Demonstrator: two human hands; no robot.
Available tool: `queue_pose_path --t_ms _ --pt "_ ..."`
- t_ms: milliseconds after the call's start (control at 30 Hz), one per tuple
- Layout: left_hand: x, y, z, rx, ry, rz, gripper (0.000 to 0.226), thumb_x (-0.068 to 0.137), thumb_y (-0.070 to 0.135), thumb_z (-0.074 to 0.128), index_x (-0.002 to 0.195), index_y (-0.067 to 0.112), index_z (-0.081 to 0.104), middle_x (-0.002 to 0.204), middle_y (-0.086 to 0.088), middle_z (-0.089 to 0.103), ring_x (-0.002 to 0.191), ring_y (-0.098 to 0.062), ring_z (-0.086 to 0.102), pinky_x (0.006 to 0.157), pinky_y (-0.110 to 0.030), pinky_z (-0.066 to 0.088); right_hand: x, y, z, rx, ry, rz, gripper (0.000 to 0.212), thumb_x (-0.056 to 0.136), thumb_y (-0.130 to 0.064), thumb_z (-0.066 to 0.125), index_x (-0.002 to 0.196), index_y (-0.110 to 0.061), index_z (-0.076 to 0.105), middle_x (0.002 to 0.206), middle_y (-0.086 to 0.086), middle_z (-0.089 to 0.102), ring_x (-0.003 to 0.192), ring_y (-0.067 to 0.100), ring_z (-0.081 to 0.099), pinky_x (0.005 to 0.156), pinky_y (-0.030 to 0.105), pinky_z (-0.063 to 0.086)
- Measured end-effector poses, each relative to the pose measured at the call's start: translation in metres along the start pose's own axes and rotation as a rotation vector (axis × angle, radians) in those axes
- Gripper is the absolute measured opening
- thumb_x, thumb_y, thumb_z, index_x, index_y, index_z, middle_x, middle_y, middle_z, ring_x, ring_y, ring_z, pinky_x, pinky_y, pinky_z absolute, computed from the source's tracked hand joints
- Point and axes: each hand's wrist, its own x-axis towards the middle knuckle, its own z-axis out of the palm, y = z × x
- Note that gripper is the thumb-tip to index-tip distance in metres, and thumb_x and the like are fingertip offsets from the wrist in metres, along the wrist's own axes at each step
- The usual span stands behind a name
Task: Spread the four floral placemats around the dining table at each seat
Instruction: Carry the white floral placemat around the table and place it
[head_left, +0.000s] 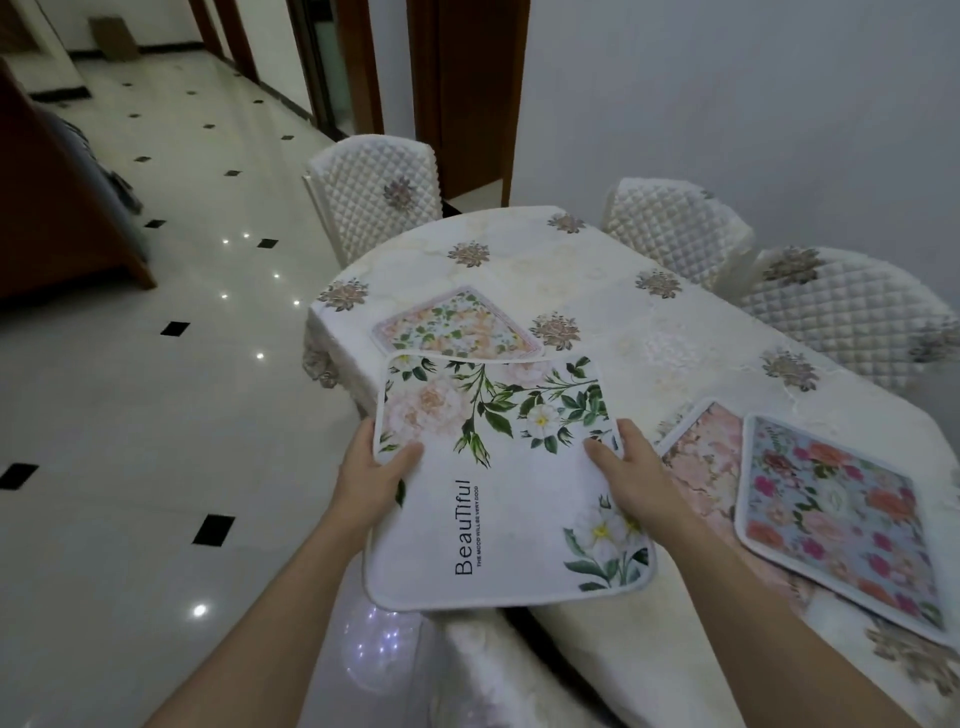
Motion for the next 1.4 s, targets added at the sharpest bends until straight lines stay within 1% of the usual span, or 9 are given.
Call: queue_pose_path --t_ms 133,367,533,667,867,1033,1167,1300,1400 --pt "0.002 0.0 -0.07 -0.018 0.048 -0.008 0.02 0.09 0.017 0.072 0.102 0.031 0.062 0.094 0.009 0.075 0.077 -0.007 0.075 0.056 -0.02 0.056 -0.008 -0.04 0.063 -0.035 -0.019 -0.048 0.053 0.1 -0.036 0.054 0.146 -0.013 0.04 0.149 0.007 0.047 0.136 0.028 0.046 0.11 0.052 0.04" --pt "0.01 0.006 -0.168 -0.011 0.118 -0.005 0.02 0.092 0.017 0.07 0.097 0.033 0.059 0.095 0.008 0.074 0.078 -0.006 0.073 0.054 -0.017 0.055 -0.008 -0.089 0.152 0.006 -0.072 -0.12 0.013 0.098 -0.033 0.057 0.11 -0.036 0.055 0.119 -0.005 0.066 0.101 0.012 0.066 0.082 0.036 0.056" --pt "0.024 0.007 -0.216 -0.009 0.175 -0.011 0.019 0.091 0.019 0.07 0.098 0.032 0.059 0.093 0.007 0.074 0.074 -0.006 0.074 0.051 -0.017 0.054 0.004 -0.119 0.2 0.043 -0.135 -0.138 0.03 0.098 -0.031 0.058 0.127 -0.03 0.052 0.126 -0.004 0.063 0.112 0.019 0.063 0.092 0.045 0.054" --pt "0.05 0.007 -0.247 -0.009 0.211 -0.018 0.017 0.091 0.019 0.07 0.098 0.03 0.059 0.093 0.006 0.075 0.079 -0.011 0.075 0.057 -0.024 0.057 0.027 -0.14 0.234 0.039 -0.173 -0.138 0.032 0.095 -0.032 0.062 0.125 -0.029 0.054 0.123 -0.005 0.064 0.11 0.019 0.063 0.095 0.05 0.053" --pt "0.115 0.014 -0.289 0.003 0.259 0.001 0.018 0.09 0.017 0.071 0.094 0.031 0.059 0.091 0.004 0.076 0.077 -0.012 0.075 0.057 -0.024 0.057 0.092 -0.17 0.292 0.076 -0.209 -0.164 0.019 0.095 -0.029 0.063 0.109 -0.039 0.055 0.113 -0.013 0.066 0.089 0.001 0.069 0.072 0.027 0.057" --pt "0.195 0.027 -0.323 0.008 0.298 -0.015 0.018 0.091 0.018 0.069 0.098 0.032 0.06 0.092 0.008 0.077 0.078 -0.012 0.076 0.058 -0.025 0.058 0.175 -0.202 0.344 0.135 -0.251 -0.148 0.018 0.097 -0.028 0.061 0.114 -0.032 0.057 0.112 -0.009 0.068 0.096 0.011 0.069 0.077 0.033 0.058" --pt "0.263 0.044 -0.349 0.016 0.331 -0.025 0.018 0.092 0.016 0.068 0.097 0.032 0.06 0.089 0.014 0.077 0.075 -0.01 0.076 0.054 -0.021 0.057 0.245 -0.231 0.387 0.166 -0.283 -0.153 0.019 0.097 -0.024 0.061 0.116 -0.027 0.056 0.109 -0.01 0.068 0.089 0.002 0.068 0.064 0.017 0.053" --pt "0.321 0.06 -0.37 0.035 0.353 -0.031 0.022 0.092 0.017 0.068 0.092 0.038 0.061 0.094 0.007 0.077 0.08 -0.015 0.077 0.062 -0.031 0.061 0.304 -0.26 0.421 0.164 -0.333 -0.136 0.023 0.097 -0.025 0.061 0.119 -0.024 0.058 0.112 -0.005 0.068 0.095 0.011 0.069 0.073 0.028 0.056" --pt "0.359 0.067 -0.386 0.053 0.376 -0.037 0.025 0.093 0.018 0.068 0.089 0.042 0.061 0.097 0.004 0.077 0.082 -0.017 0.077 0.069 -0.039 0.063 0.341 -0.279 0.443 0.18 -0.36 -0.133 0.014 0.096 -0.024 0.061 0.109 -0.028 0.058 0.108 -0.006 0.07 0.084 0.002 0.071 0.063 0.018 0.055"
